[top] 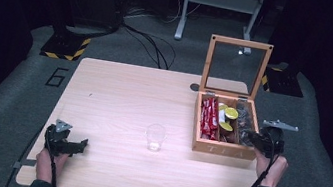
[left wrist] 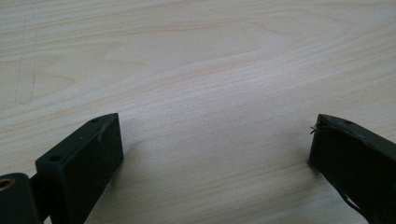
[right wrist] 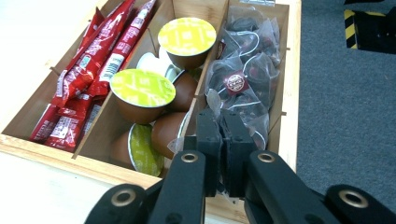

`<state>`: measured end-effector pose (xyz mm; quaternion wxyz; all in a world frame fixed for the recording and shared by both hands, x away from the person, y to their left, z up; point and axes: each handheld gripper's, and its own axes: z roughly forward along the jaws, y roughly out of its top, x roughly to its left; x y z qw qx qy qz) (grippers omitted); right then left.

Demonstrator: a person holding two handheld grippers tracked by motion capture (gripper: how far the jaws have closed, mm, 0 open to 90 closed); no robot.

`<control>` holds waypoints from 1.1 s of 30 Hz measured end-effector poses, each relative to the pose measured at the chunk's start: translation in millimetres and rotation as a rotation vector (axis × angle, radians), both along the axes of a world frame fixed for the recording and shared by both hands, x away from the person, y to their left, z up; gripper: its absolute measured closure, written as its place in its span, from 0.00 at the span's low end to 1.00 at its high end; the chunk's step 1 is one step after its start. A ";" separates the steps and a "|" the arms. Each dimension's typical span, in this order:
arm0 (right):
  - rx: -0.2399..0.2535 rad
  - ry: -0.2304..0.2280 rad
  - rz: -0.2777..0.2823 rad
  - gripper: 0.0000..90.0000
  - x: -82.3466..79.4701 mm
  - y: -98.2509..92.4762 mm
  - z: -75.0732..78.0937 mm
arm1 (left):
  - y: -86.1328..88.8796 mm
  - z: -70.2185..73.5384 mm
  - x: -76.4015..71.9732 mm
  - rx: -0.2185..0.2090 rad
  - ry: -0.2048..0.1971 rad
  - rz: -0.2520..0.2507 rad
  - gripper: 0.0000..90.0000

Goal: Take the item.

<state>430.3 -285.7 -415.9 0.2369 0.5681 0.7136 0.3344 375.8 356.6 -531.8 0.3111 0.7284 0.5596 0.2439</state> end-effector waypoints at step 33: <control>0.035 -0.069 0.121 0.98 -8.1 33.6 24.1 | 0.0 0.0 0.0 0.000 0.000 0.000 0.03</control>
